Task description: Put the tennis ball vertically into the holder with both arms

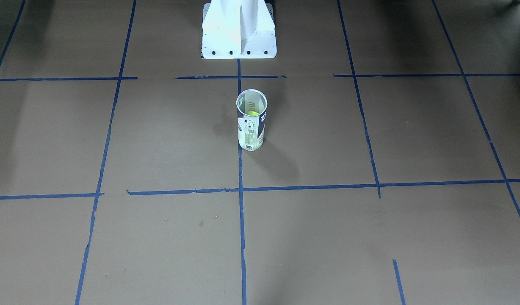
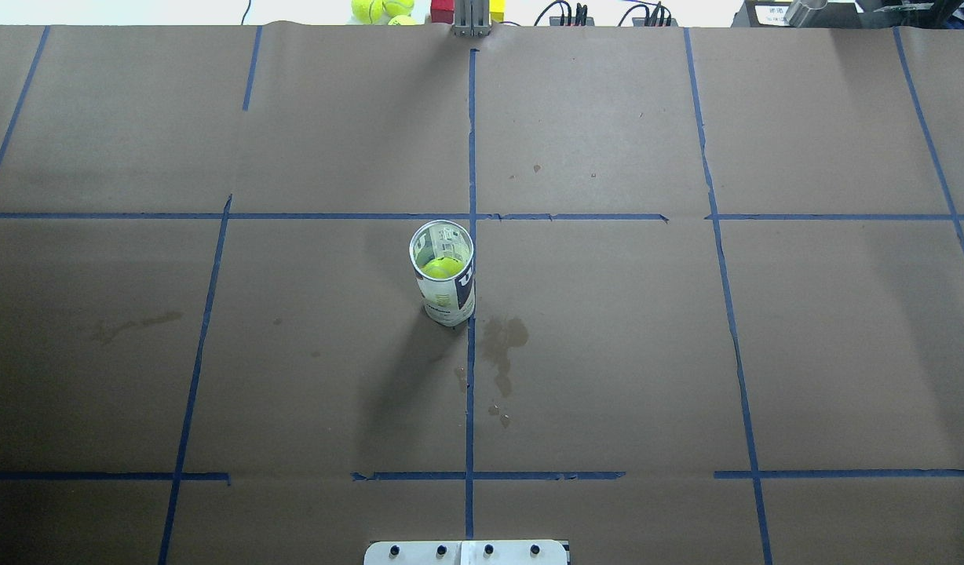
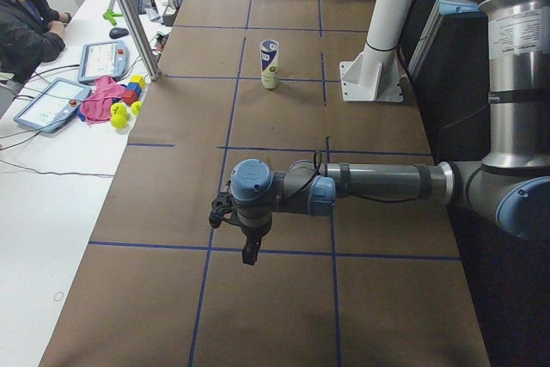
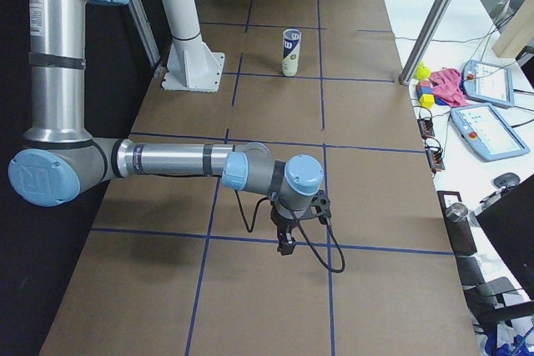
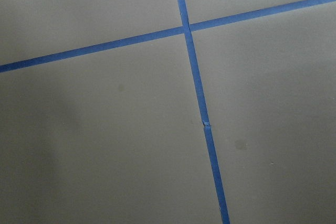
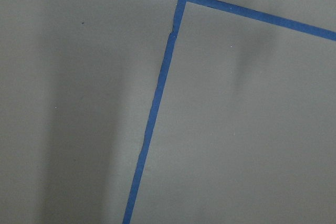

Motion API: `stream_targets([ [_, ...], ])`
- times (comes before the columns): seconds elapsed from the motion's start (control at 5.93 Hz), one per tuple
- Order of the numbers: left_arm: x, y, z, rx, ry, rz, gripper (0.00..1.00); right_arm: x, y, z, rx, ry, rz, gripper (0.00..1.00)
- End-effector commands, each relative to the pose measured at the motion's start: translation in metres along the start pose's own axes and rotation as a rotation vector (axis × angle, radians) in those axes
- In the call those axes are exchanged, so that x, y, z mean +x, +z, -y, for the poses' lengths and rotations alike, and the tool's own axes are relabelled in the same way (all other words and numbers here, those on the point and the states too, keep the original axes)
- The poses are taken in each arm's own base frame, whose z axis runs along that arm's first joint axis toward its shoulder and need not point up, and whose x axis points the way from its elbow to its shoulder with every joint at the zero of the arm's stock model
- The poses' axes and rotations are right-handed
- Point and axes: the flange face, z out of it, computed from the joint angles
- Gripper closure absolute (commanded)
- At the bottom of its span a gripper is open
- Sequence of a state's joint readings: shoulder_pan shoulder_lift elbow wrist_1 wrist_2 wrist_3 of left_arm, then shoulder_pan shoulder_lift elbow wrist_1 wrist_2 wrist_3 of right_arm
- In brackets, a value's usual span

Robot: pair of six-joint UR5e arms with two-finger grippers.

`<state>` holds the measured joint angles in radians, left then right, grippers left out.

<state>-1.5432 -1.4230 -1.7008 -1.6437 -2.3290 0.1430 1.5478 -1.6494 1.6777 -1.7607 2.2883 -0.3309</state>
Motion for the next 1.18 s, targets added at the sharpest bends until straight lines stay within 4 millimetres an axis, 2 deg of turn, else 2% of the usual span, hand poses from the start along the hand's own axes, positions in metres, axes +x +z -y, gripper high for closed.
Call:
stream_targets([
  [0.0, 0.0009, -0.001, 0.0008, 0.004, 0.006, -0.001, 0.0, 0.0001, 0.0003, 0.0001, 0.0, 0.002, 0.002, 0.0],
  [1.01, -0.003, 0.0045, -0.002, -0.01, -0.004, -0.003, 0.0, 0.0034, 0.0041, -0.0011, -0.008, 0.006, 0.003, 0.0],
])
